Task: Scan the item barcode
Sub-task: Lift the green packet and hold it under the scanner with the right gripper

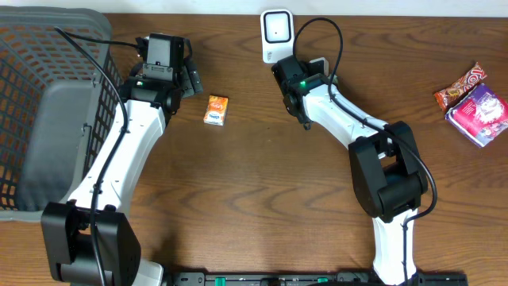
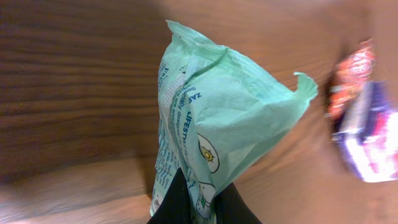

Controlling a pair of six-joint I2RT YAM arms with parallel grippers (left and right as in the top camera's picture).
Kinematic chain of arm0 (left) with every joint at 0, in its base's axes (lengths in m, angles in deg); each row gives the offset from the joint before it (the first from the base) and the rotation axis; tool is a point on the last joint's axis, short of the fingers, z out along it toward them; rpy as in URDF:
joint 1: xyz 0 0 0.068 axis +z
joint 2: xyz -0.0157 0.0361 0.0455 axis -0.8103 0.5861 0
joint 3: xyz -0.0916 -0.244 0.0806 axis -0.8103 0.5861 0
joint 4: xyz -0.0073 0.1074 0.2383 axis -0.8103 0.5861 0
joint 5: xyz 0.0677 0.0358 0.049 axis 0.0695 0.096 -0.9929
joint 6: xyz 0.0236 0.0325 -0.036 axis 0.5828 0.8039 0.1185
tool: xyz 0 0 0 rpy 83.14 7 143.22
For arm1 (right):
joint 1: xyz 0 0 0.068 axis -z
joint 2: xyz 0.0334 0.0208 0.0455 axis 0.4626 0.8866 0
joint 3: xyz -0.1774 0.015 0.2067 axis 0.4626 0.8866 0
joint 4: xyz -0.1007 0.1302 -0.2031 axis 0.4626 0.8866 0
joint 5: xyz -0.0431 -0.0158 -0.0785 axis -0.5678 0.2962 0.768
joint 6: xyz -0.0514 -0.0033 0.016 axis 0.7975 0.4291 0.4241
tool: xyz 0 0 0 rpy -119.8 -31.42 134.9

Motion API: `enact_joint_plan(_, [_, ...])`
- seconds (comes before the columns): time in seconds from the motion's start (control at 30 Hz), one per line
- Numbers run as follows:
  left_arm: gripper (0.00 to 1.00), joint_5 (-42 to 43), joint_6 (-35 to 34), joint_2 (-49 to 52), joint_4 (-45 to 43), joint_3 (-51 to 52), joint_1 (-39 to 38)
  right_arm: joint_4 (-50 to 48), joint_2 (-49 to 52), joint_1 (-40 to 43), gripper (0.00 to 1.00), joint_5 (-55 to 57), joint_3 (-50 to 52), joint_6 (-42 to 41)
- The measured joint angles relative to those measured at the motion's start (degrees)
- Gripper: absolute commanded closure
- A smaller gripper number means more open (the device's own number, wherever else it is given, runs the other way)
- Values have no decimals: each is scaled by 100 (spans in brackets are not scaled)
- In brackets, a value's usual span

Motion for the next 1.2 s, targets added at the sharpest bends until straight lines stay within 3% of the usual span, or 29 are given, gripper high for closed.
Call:
enact_joint_plan(0.2, [1,0,0,0,0,0,0,-15,2,2,99,374,-11,704])
enact_joint_plan(0.5, [1,0,0,0,0,0,0,-2,136,0,94,-669,-35,1335])
enact_joint_plan(0.57, [1,0,0,0,-2,0,0,-9,190,-9,88,-671,-74,1379])
enact_joint_plan(0.63, [1,0,0,0,-2,0,0,-2,219,-44,73,-671,-85,1390])
enact_joint_plan(0.73, [1,0,0,0,-2,0,0,-11,238,-238,71,-828,-85,1281])
enact_joint_plan(0.8, [1,0,0,0,0,0,0,-98,236,-431,62,-1104,-85,1187])
enact_joint_plan(0.83, [1,0,0,0,-2,0,0,-155,245,-535,51,-1263,-85,1137])
enact_joint_plan(0.87, [1,0,0,0,0,0,0,-236,269,-675,32,-1443,-85,1082])
enact_joint_plan(0.9, [1,0,0,0,0,0,0,-332,284,-785,28,-1576,-85,1032])
enact_joint_plan(0.97, [1,0,0,0,-2,0,0,-516,291,-1019,1,-1650,-109,940])
enact_joint_plan(1.2, [1,0,0,0,0,0,0,-195,341,-1379,1,-1989,-669,822])
